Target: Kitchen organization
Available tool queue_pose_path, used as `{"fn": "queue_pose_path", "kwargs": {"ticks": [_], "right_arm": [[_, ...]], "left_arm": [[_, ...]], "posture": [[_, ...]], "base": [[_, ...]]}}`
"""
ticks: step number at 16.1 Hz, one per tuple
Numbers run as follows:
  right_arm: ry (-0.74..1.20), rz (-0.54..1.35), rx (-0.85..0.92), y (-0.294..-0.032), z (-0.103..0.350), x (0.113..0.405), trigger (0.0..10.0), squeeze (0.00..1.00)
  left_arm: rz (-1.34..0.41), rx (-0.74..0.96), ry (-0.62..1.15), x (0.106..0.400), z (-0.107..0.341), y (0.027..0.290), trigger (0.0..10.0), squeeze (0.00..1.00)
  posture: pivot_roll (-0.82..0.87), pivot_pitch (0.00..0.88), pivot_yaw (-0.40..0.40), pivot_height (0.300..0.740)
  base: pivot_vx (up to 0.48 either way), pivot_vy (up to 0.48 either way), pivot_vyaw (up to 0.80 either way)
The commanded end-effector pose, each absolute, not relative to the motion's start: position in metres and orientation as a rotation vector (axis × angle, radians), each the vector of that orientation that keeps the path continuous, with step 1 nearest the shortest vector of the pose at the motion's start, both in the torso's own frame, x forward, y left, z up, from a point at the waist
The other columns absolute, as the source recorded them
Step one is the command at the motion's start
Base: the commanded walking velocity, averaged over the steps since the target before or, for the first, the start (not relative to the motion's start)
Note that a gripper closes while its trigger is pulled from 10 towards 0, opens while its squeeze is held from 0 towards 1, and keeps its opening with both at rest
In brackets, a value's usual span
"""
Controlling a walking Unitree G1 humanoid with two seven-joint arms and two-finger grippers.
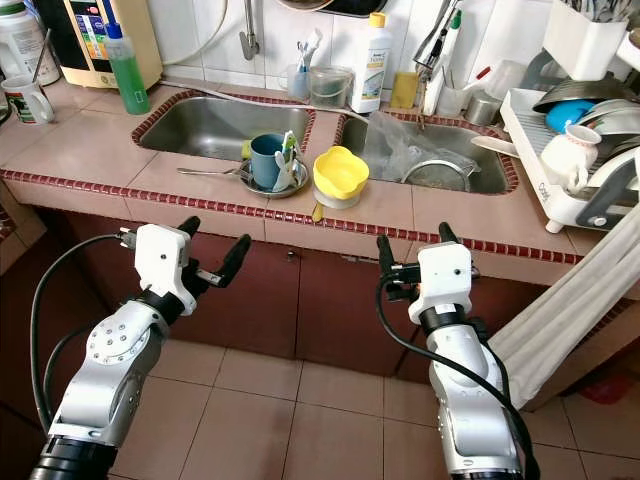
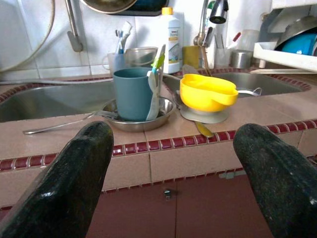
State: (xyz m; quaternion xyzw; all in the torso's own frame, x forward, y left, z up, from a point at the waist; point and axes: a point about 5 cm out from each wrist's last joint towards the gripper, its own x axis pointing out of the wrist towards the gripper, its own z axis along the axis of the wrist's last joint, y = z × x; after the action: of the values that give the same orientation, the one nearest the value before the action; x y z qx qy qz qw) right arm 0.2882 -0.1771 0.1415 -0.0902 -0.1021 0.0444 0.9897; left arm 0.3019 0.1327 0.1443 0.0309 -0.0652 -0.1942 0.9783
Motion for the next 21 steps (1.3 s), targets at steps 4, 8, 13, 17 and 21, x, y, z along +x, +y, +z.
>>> {"fn": "queue_pose_path", "kwargs": {"ticks": [4, 8, 13, 17, 21], "right_arm": [[-0.225, 0.068, -0.197, -0.1851, 0.1456, 0.2854, 10.0, 0.0], [-0.222, 0.075, -0.199, -0.1831, 0.1447, 0.285, 10.0, 0.0], [-0.212, 0.081, -0.2, -0.183, 0.1429, 0.283, 10.0, 0.0], [-0.209, 0.089, -0.206, -0.1824, 0.1425, 0.2825, 10.0, 0.0], [-0.207, 0.094, -0.212, -0.1825, 0.1419, 0.2816, 10.0, 0.0]], "left_arm": [[-0.401, 0.063, -0.147, 0.3038, 0.1491, 0.1329, 10.0, 0.0], [-0.399, 0.057, -0.143, 0.3029, 0.1488, 0.1339, 10.0, 0.0], [-0.394, 0.053, -0.144, 0.3012, 0.1494, 0.1348, 10.0, 0.0], [-0.399, 0.049, -0.143, 0.3003, 0.1485, 0.1319, 10.0, 0.0], [-0.41, 0.047, -0.143, 0.3004, 0.1483, 0.1303, 10.0, 0.0]], "posture": [[-0.04, 0.0, -0.011, 0.74], [-0.03, 0.0, -0.013, 0.74], [-0.03, 0.0, -0.014, 0.74], [-0.03, 0.0, -0.018, 0.74], [-0.04, 0.0, -0.016, 0.74]], "base": [[0.192, 0.0, 0.0], [0.275, 0.0, 0.0], [0.301, 0.0, 0.0], [0.3, 0.0, 0.0], [0.302, 0.0, 0.0]]}}
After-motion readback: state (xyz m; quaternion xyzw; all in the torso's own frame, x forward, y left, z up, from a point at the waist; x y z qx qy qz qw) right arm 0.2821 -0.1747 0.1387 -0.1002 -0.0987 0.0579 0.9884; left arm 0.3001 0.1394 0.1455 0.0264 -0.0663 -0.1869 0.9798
